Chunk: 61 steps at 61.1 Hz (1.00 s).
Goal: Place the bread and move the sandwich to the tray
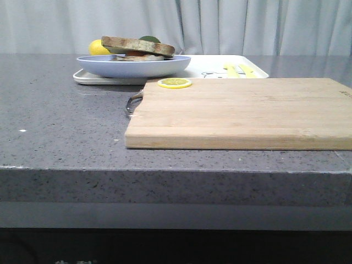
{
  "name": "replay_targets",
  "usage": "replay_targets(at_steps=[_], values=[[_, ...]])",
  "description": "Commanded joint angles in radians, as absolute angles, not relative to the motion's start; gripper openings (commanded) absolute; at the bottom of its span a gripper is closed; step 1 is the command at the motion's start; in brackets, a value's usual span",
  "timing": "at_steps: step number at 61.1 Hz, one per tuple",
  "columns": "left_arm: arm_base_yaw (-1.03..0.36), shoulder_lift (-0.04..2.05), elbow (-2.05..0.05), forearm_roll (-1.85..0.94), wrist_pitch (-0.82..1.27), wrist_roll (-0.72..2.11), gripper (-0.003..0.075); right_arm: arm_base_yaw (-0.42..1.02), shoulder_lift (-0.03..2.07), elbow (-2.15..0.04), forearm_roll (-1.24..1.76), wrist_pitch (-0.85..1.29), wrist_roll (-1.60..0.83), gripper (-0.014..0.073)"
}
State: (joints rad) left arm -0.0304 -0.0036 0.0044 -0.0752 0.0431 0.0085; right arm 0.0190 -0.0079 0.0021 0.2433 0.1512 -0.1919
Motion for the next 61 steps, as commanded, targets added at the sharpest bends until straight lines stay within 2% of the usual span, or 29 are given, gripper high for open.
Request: replay_targets(at_steps=[1, 43, 55, 61], values=[[-0.038, -0.028, 0.006, -0.081, -0.044, 0.0, -0.002, 0.039, -0.031, 0.02, 0.243, 0.0, -0.19, -0.0066], [-0.038, -0.025, 0.006, -0.081, -0.044, 0.0, -0.002, 0.033, -0.028, 0.025, 0.236, -0.023, -0.188, -0.0066], [-0.038, -0.025, 0.006, -0.081, -0.044, 0.0, -0.002, -0.005, -0.029, 0.025, 0.082, -0.045, 0.012, -0.0066], [-0.038, -0.025, 0.006, -0.081, -0.044, 0.0, -0.002, -0.022, -0.029, 0.025, 0.05, -0.045, 0.033, -0.0066]])
